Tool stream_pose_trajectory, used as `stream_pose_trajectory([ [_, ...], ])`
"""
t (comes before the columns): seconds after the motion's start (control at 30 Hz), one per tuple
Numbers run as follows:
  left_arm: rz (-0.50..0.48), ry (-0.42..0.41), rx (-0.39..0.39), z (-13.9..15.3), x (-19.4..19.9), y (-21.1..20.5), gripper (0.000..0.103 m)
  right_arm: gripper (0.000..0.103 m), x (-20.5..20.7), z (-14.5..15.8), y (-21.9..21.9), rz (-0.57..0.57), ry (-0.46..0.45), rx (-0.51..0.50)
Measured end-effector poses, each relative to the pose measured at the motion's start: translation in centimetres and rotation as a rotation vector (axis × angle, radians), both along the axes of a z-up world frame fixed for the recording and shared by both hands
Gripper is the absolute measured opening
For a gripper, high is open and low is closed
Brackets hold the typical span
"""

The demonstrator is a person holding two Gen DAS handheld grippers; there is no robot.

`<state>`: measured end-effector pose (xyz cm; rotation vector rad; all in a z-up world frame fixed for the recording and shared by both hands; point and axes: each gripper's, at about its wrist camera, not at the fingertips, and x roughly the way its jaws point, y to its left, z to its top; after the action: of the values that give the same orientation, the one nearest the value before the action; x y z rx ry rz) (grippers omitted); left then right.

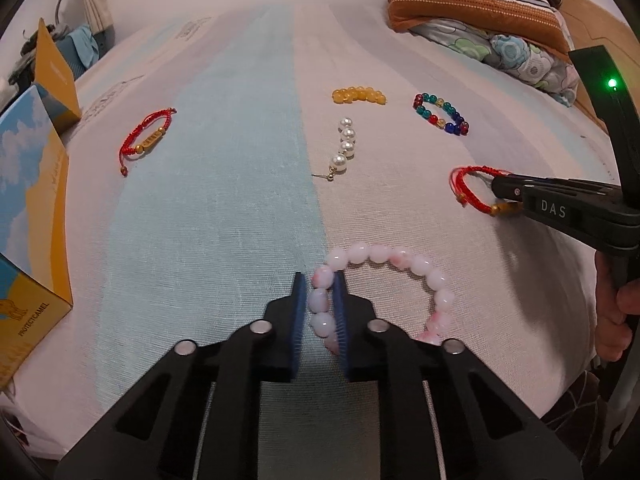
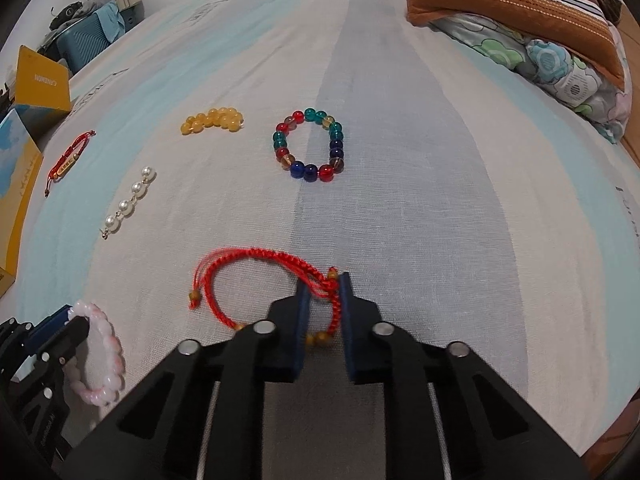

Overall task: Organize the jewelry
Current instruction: 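Grasp the pink-white bead bracelet with left tool while right tool grasps red string bracelet, then carry both bracelets into the white box and open both tools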

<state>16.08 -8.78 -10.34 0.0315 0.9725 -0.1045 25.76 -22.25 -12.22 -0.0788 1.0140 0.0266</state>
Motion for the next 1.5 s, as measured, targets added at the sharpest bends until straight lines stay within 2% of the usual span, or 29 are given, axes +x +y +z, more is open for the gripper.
stream_pose_trajectory([
  [0.1,0.002,0.002,-0.018,0.3,0.0,0.3,0.01,0.004,-0.3,0.2,0.1,-0.006,-0.008,0.001],
  [0.37,-0.005,-0.013,-0.024,1.6,-0.3,0.1,0.01,0.004,-0.7,0.8,-0.2,-0.015,-0.009,0.016],
  [0.7,-0.015,-0.04,-0.041,4.2,-0.5,0.2,0.01,0.004,-1.7,3.2,-0.2,-0.007,-0.06,0.018],
  [1.23,-0.012,-0.105,-0.033,9.9,0.3,1.6,0.01,0.004,-2.5,7.8,0.5,-0.015,-0.124,0.014],
  [1.5,0.023,-0.155,-0.03,14.1,1.1,4.1,0.01,0.004,-2.0,10.8,1.9,-0.002,-0.155,0.009],
])
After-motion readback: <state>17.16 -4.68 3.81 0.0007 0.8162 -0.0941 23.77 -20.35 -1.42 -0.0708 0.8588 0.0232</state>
